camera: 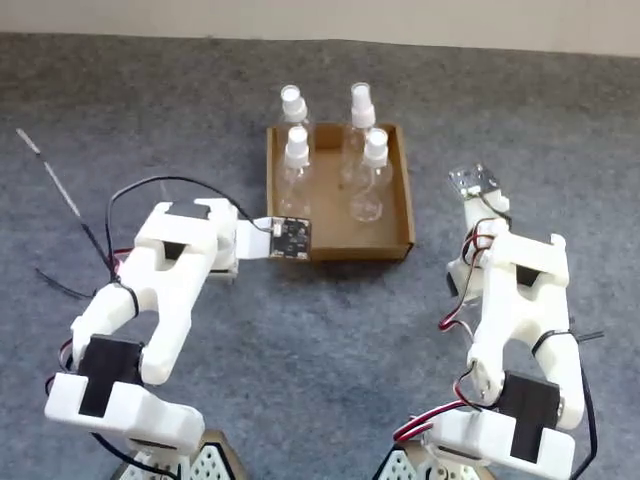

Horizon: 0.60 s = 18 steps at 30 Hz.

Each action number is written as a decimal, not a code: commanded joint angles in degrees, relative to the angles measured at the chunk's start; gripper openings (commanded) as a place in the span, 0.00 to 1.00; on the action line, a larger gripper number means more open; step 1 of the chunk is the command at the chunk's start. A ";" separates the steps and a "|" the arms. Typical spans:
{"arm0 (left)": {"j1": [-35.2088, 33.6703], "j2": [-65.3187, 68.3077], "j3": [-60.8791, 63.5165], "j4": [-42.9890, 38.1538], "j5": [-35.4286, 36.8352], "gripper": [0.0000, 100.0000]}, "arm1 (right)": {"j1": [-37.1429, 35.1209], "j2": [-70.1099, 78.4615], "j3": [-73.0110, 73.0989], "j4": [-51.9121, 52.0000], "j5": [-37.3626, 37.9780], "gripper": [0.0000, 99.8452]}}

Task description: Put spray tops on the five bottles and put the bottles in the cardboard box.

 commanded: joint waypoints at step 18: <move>-2.15 -1.01 -4.26 7.91 45.27 0.07 | -0.13 0.57 1.36 -0.31 -0.26 0.01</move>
